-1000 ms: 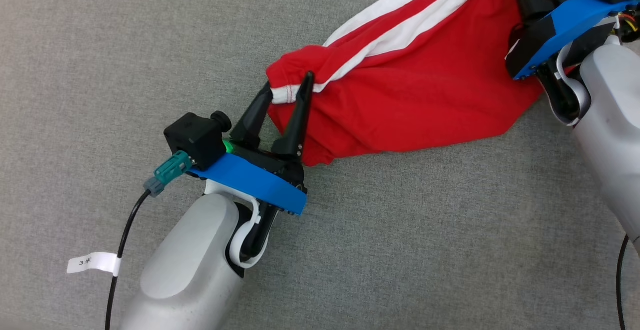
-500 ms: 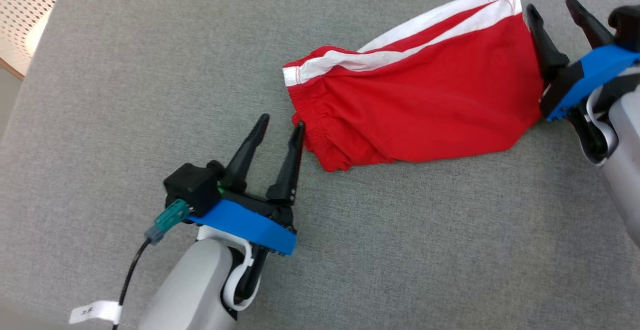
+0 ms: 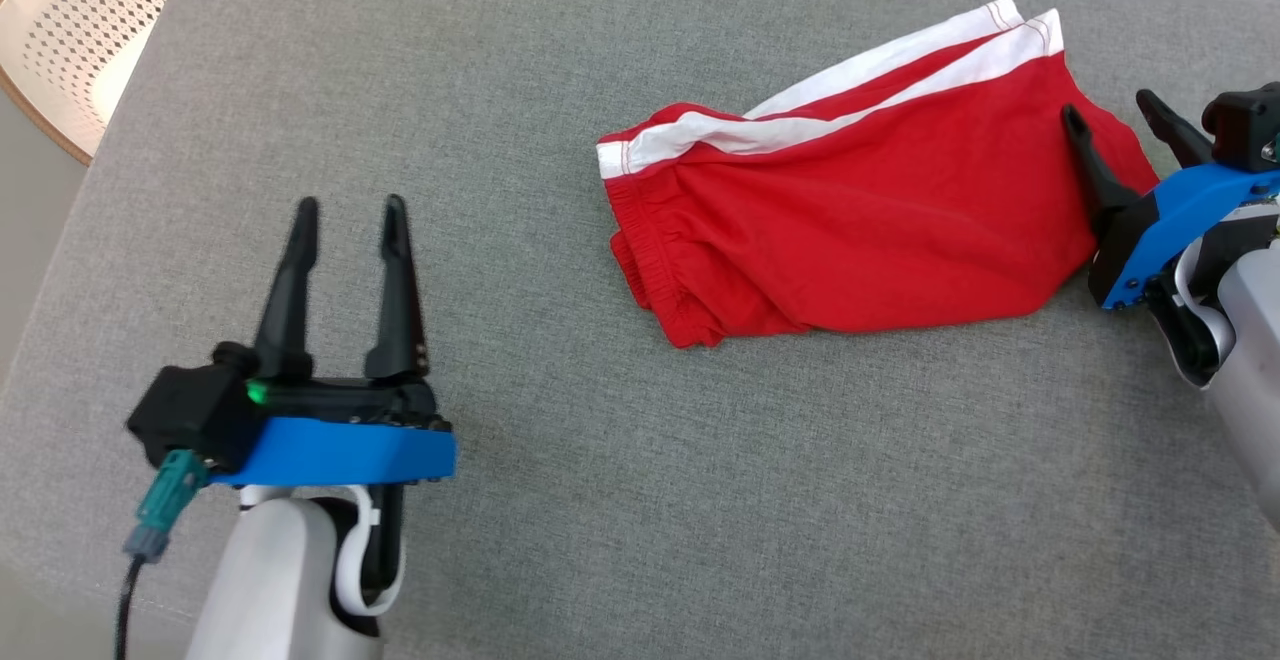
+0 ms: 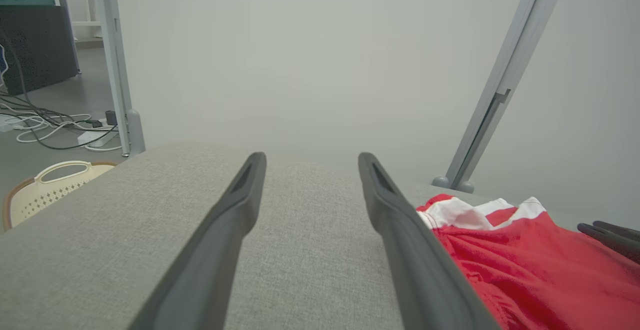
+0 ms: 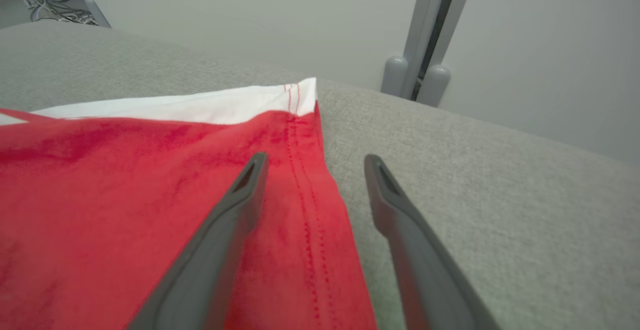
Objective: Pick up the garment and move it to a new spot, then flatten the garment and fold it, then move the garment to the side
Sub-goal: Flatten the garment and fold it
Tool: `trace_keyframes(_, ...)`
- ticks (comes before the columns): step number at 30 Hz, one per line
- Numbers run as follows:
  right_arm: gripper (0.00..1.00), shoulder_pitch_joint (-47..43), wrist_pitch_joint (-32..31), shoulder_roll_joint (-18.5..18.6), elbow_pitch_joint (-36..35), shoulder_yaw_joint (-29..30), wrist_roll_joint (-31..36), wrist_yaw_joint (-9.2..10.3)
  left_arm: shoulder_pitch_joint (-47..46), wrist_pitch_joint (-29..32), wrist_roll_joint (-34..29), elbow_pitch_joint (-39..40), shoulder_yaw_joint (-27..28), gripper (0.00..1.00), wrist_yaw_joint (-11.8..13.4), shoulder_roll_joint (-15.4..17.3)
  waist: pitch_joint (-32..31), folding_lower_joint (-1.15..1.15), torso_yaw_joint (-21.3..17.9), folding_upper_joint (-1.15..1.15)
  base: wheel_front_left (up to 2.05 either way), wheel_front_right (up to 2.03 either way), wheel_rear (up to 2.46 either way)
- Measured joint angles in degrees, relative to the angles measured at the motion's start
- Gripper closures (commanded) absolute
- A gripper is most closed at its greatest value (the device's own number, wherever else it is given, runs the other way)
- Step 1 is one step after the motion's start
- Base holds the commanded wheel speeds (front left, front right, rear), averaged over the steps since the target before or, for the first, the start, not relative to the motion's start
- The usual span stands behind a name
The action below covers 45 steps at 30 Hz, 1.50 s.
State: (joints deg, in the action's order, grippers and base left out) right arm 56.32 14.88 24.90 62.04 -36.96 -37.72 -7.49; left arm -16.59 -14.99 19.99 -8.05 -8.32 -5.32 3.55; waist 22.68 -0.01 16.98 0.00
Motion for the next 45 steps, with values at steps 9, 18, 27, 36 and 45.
trace_keyframes(9,0.0,0.1,-4.2,-0.1,3.3,-3.6,-1.7,0.0,2.6,0.0,-2.4,2.4,5.1,0.0,0.7,-0.6,-0.3,0.0,0.5,0.0,0.0,0.0,0.0)
trace_keyframes(18,1.0,-0.4,-7.7,-0.5,2.0,-7.0,-5.0,0.0,3.4,0.0,-2.3,2.5,3.9,0.0,1.6,-0.6,-1.1,0.01,0.6,0.0,0.0,0.0,0.0)
trace_keyframes(27,1.0,-3.0,-3.2,-1.2,-0.3,-8.6,-8.8,-0.01,4.6,0.0,-3.2,1.9,4.3,0.0,1.2,-0.6,-3.9,0.01,-1.2,0.0,0.0,0.0,0.0)
trace_keyframes(36,1.0,-11.4,-0.1,-1.2,-6.4,-8.3,-13.8,-0.01,7.1,0.0,-5.2,0.9,6.4,0.0,0.2,-0.7,-8.2,0.01,-5.9,0.0,0.0,0.0,0.0)
trace_keyframes(45,1.0,-21.6,0.1,1.1,-12.6,0.0,-15.0,0.0,9.8,0.0,-7.3,0.5,8.9,0.0,-0.8,-0.7,-11.8,0.0,-11.6,0.0,0.0,0.0,0.0)
